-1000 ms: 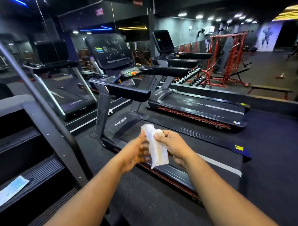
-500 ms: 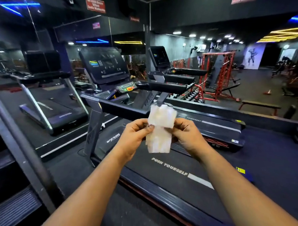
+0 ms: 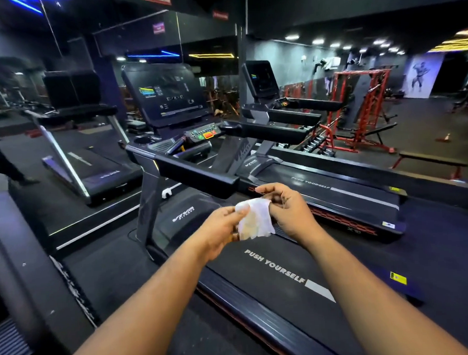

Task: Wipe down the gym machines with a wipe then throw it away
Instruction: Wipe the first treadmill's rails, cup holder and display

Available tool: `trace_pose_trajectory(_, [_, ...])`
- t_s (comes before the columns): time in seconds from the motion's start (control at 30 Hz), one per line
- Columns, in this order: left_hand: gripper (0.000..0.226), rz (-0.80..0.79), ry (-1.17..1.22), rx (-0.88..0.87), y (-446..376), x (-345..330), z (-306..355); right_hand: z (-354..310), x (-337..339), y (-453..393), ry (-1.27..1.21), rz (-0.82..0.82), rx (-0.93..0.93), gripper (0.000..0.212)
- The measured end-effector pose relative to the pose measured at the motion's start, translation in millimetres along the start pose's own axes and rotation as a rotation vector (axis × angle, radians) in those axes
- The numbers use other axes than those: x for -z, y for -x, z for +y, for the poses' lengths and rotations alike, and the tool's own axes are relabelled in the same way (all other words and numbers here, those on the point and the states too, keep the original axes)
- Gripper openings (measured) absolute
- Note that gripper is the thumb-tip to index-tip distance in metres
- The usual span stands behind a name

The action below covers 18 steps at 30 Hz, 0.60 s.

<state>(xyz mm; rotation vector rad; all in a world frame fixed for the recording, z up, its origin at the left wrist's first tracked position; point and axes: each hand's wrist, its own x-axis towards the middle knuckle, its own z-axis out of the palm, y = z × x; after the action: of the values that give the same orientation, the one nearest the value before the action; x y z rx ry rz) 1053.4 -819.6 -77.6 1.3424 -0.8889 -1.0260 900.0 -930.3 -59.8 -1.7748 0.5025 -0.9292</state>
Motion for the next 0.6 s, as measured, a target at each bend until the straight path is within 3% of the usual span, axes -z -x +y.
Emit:
trace_pose_trajectory(0.07, [0.019,0.050,-0.026,-0.020,-25.0,1.6,-3.6,17.7,7.4,-20.9,-0.031,-0.015,-0.018,0.035])
trace_pose_trajectory(0.2, [0.030,0.182,-0.044,-0.072,-83.3,8.2,-1.6,56.4,26.4,-67.1,-0.263,-0.056,-0.161,0.035])
trace_pose_trajectory(0.33, [0.024,0.233,-0.115,-0.092,-131.0,12.4,-4.6,97.6,35.7,-107.0,-0.446,-0.298,-0.401,0.041])
trace_pose_trajectory(0.47, [0.025,0.264,-0.141,-0.107,-163.9,21.3,-7.0,116.5,22.8,-145.8,-0.315,-0.412,-0.322,0.036])
trace_pose_trajectory(0.6, [0.020,0.335,-0.175,-0.125,-196.2,49.6,-5.6,121.8,5.6,-182.1,-0.267,-0.478,-0.246,0.051])
